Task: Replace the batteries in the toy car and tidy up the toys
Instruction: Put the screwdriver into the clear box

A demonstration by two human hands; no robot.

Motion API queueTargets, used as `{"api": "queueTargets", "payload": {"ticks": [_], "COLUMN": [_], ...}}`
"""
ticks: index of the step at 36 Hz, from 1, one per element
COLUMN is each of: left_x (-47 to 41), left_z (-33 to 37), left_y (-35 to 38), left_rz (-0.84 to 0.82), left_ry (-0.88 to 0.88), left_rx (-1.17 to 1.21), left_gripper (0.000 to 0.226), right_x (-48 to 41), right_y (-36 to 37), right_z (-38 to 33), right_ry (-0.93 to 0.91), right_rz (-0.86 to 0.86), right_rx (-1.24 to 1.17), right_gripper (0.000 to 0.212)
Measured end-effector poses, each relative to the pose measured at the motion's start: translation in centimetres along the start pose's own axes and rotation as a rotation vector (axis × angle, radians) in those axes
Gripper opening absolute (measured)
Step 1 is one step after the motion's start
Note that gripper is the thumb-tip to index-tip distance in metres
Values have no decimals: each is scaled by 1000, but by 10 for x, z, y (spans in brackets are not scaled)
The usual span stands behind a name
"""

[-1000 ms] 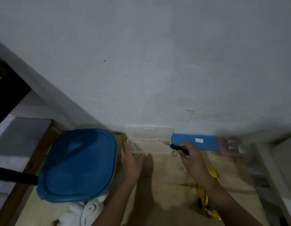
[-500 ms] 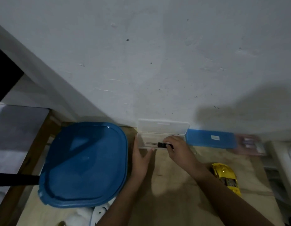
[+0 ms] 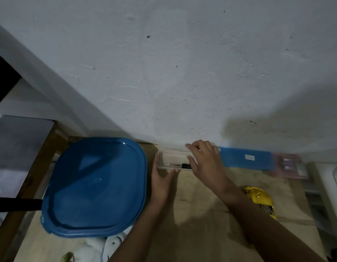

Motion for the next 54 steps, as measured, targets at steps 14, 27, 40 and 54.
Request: {"api": "queueTargets", "payload": {"ticks": [14, 27, 40, 54], "left_x": [-6, -15, -16, 92], "left_z": [-2, 2, 33, 105], "left_y": [-2, 1, 3, -25], "left_rz": [-1, 127, 239, 103], "left_ry": [-4, -61, -83, 309], "left_rx": [-41, 2, -341, -341], "left_gripper": [76, 53, 45, 41], "right_x": [21, 9, 12, 55], "right_y": [36, 35, 26, -32], "right_z": [4, 11, 16, -7], "right_ry": [96, 164, 155, 163], "right_rz": [-221, -145, -270, -177], "right_rx": [-152, -110, -254, -457], "right_gripper": [27, 25, 35, 28]}}
Point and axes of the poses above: each hand's wrist, its own x-axis away from the middle knuckle, its own y-axis out of the palm, z = x × y, the point moved 8 cm from there along -x, towards the middle knuckle, and after that the axes turned 3 degrees about -x, right-handed, at the moved point
